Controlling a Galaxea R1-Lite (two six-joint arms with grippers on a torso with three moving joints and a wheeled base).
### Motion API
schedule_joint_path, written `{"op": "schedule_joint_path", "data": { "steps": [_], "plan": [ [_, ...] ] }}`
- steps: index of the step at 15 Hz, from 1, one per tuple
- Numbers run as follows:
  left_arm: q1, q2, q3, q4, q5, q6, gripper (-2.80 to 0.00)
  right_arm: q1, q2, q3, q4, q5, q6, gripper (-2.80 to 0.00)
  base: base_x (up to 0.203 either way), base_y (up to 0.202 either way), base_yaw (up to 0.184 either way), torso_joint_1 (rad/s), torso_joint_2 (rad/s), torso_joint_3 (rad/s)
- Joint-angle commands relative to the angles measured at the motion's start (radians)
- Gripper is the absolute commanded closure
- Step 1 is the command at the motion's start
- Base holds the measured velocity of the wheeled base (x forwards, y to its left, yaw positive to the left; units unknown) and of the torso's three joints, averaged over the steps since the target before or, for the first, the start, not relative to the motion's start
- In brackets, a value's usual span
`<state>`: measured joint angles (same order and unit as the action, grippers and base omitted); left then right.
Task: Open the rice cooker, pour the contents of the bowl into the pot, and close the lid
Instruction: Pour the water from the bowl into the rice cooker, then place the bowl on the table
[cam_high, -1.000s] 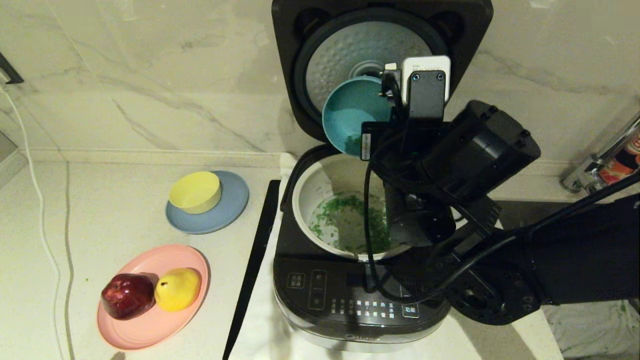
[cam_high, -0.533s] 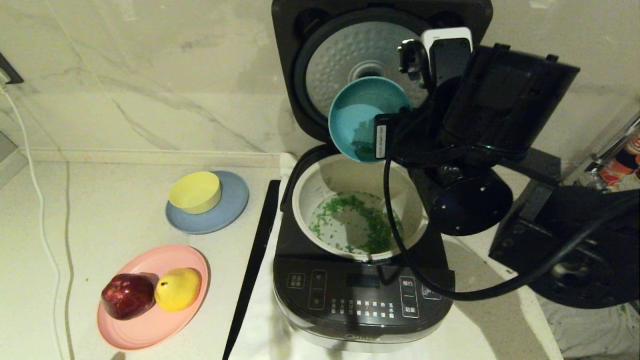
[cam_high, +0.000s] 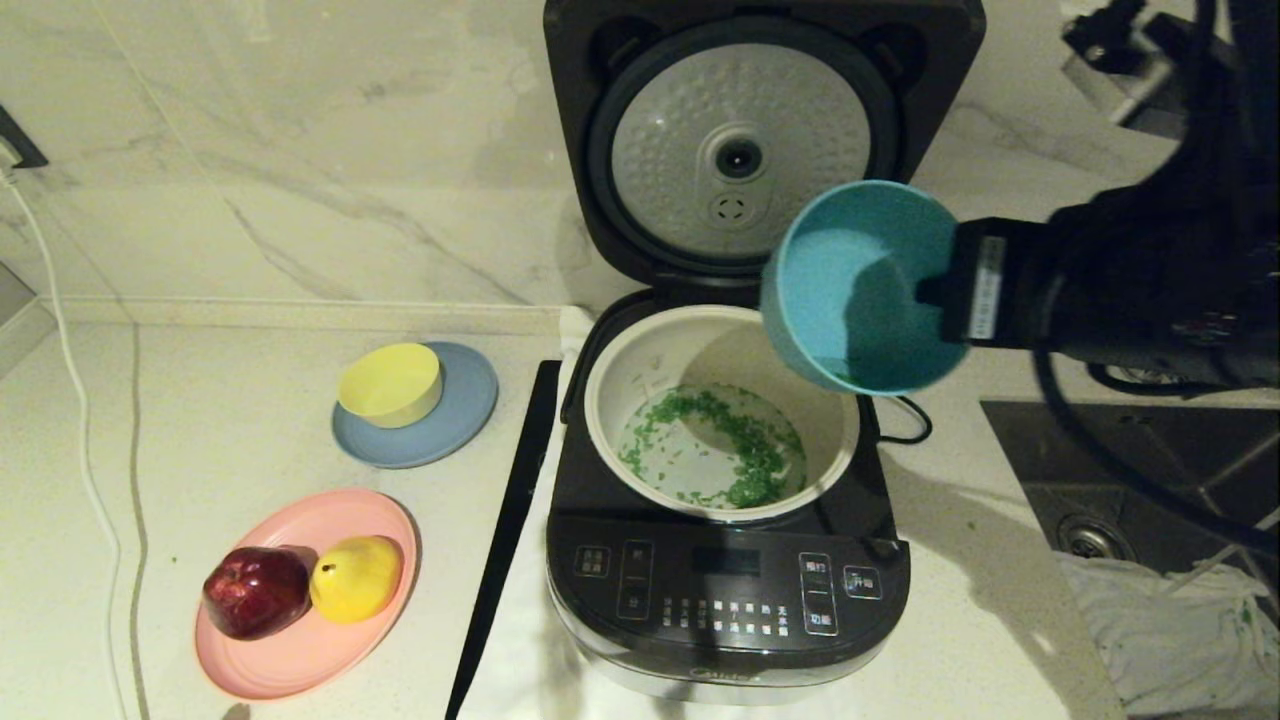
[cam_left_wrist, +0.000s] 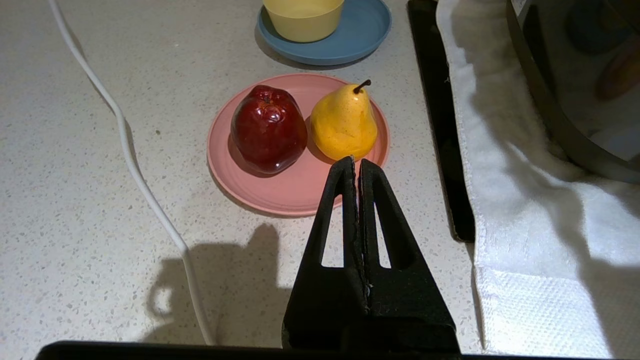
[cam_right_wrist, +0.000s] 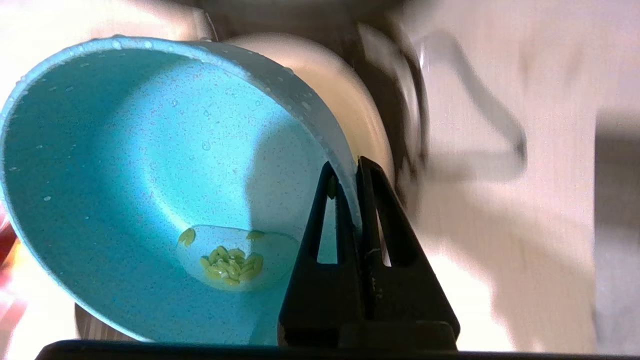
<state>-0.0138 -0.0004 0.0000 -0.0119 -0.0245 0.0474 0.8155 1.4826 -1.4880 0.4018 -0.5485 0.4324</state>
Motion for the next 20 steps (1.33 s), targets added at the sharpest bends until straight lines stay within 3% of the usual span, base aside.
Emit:
{"op": "schedule_joint_path", "data": {
  "steps": [1, 4, 6, 8, 11, 15, 20],
  "plan": [
    [0.000, 0.000, 0.008, 0.000, 0.000, 0.000, 0.00, -0.110, -0.147, -0.011, 0.259, 0.100, 0.048, 0.00, 0.000, 0.000, 0.000, 0.000, 0.00, 0.000],
    [0.000, 0.000, 0.008, 0.000, 0.000, 0.000, 0.00, -0.303, -0.196, 0.047, 0.328, 0.194, 0.060, 0.00, 0.000, 0.000, 0.000, 0.000, 0.00, 0.000],
    [0.000, 0.000, 0.008, 0.000, -0.001, 0.000, 0.00, -0.437, -0.198, 0.115, 0.335, 0.359, 0.073, 0.00, 0.000, 0.000, 0.000, 0.000, 0.00, 0.000],
    [0.000, 0.000, 0.008, 0.000, -0.002, 0.000, 0.00, -0.536, -0.174, 0.198, 0.334, 0.448, 0.077, 0.00, 0.000, 0.000, 0.000, 0.000, 0.00, 0.000],
    [0.000, 0.000, 0.008, 0.000, 0.000, 0.000, 0.00, -0.571, -0.111, 0.341, 0.254, 0.474, 0.075, 0.00, 0.000, 0.000, 0.000, 0.000, 0.00, 0.000],
    [0.000, 0.000, 0.008, 0.000, 0.000, 0.000, 0.00, -0.577, -0.008, 0.529, 0.036, 0.478, 0.074, 0.00, 0.000, 0.000, 0.000, 0.000, 0.00, 0.000],
    [0.000, 0.000, 0.008, 0.000, 0.000, 0.000, 0.00, -0.582, 0.138, 0.619, -0.158, 0.473, 0.078, 0.00, 0.000, 0.000, 0.000, 0.000, 0.00, 0.000]
  ]
}}
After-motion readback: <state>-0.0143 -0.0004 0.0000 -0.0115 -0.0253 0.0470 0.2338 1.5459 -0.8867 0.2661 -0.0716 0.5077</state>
